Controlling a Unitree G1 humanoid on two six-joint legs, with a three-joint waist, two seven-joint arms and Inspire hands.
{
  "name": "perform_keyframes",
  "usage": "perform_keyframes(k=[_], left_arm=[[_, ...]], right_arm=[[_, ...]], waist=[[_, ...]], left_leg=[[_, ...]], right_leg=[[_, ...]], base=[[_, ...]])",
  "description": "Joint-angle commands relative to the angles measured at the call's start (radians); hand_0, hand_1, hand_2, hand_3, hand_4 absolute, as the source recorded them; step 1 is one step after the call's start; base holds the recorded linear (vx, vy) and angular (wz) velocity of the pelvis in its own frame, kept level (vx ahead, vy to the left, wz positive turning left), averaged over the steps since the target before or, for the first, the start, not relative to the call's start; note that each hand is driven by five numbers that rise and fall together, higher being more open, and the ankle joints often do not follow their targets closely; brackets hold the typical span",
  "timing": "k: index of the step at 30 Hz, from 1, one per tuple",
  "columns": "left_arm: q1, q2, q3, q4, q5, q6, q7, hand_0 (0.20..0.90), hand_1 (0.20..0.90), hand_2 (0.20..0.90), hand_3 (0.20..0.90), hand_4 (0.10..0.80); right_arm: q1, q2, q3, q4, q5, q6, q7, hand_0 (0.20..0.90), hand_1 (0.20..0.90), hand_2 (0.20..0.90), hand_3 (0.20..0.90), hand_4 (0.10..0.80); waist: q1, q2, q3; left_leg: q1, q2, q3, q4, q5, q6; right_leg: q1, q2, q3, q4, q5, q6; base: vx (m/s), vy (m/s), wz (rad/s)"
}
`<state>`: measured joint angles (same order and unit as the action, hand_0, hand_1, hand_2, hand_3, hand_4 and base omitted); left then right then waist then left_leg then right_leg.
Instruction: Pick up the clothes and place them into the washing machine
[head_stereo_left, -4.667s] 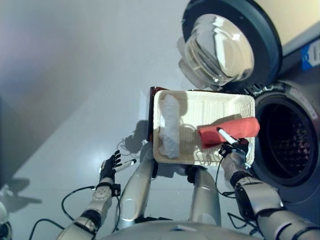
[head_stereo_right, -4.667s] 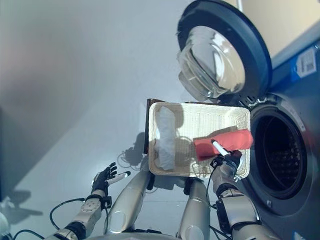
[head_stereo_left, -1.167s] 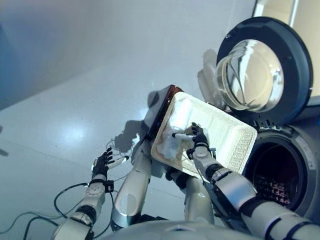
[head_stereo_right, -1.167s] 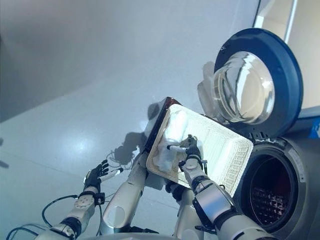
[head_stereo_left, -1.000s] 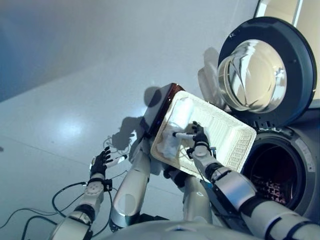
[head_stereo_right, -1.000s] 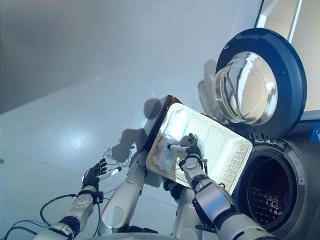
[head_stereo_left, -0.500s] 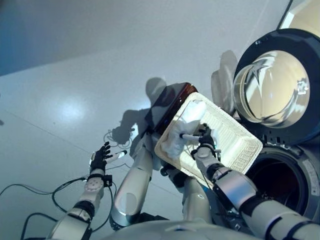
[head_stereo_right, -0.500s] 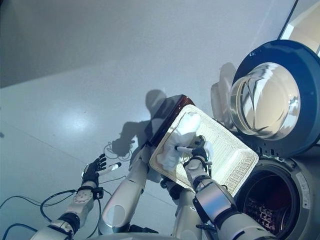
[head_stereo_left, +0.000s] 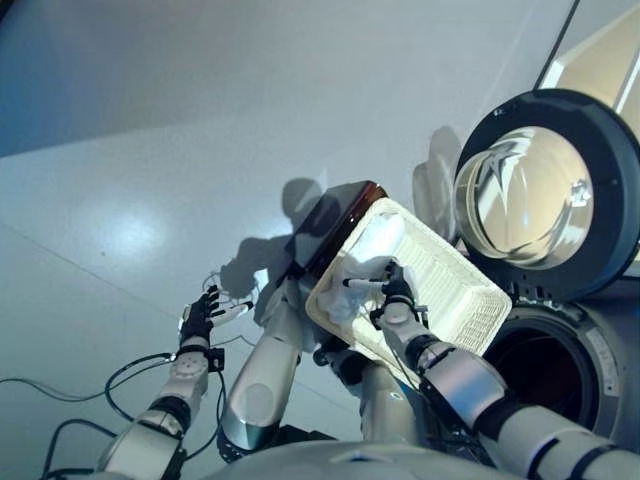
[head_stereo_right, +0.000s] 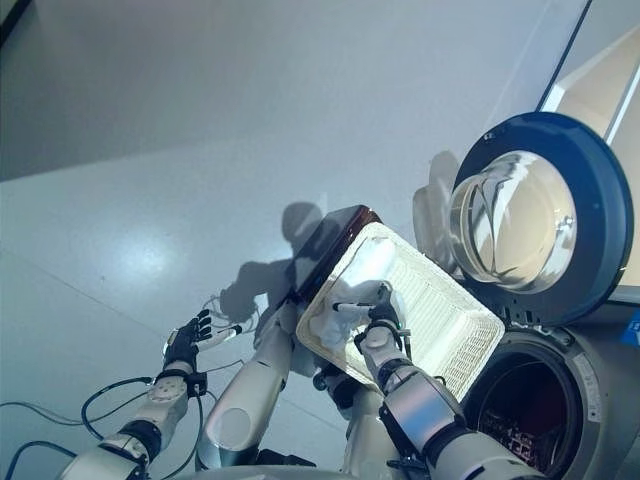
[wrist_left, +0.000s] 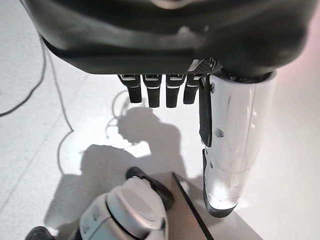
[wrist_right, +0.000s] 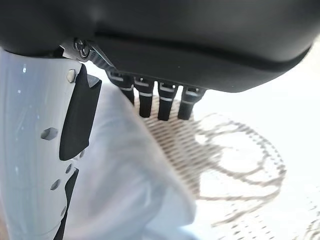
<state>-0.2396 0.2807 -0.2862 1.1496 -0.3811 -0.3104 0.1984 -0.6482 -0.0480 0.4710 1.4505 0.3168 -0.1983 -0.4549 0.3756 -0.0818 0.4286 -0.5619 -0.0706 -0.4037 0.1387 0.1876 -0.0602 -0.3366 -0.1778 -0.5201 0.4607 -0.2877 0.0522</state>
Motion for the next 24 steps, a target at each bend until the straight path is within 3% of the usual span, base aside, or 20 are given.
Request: perform_keyframes(k=[1,11,18,24], left_arm=[[0.028,0.033,0.018,0.028,0.025,-0.016,0.008,0.900,0.900,0.900,0.900,0.800],[0.040,0.025,0.023,0.046,0.029,-0.014,0.002,0.900,0.900,0.900,0.900,0.800],[0.020,0.024,0.005,0.017,-0.006,-0.029,0.013,0.900,0.900,0.900,0.900,0.800],[-0.004,0.019,-0.019,0.000,-0.027,-0.033,0.019,0.900,0.900,0.900,0.900,0.800]], right_arm=[[0.026,0.040,-0.026,-0.053,-0.047,-0.050,0.003,0.900,0.900,0.900,0.900,0.800],[0.046,0.035,-0.022,-0.048,-0.070,-0.053,-0.009,0.900,0.900,0.900,0.900,0.800],[-0.018,0.028,-0.012,-0.040,-0.083,-0.045,-0.041,0.900,0.900,0.900,0.900,0.800],[-0.107,0.010,-0.022,-0.005,-0.089,-0.034,-0.078,0.900,0.900,0.900,0.900,0.800]], waist=[[0.022,-0.056,0.009],[0.015,-0.045,0.006],[0.037,-0.006,0.067],[0.049,0.040,0.091]], left_leg=[[-0.002,-0.091,0.057,0.084,-0.124,0.013],[-0.011,-0.092,0.049,0.077,-0.112,0.009],[-0.074,-0.106,0.049,0.114,-0.109,0.009],[-0.206,-0.138,0.049,0.260,-0.158,0.031]], right_leg=[[0.003,-0.042,0.069,-0.152,0.217,0.030],[-0.016,-0.043,0.062,-0.153,0.214,0.032],[-0.086,-0.059,0.061,-0.055,0.185,0.029],[-0.195,-0.102,0.064,0.113,0.120,0.020]], base=[[-0.037,-0.006,-0.03],[0.000,0.000,0.00],[-0.038,0.002,0.04],[-0.018,0.036,0.10]])
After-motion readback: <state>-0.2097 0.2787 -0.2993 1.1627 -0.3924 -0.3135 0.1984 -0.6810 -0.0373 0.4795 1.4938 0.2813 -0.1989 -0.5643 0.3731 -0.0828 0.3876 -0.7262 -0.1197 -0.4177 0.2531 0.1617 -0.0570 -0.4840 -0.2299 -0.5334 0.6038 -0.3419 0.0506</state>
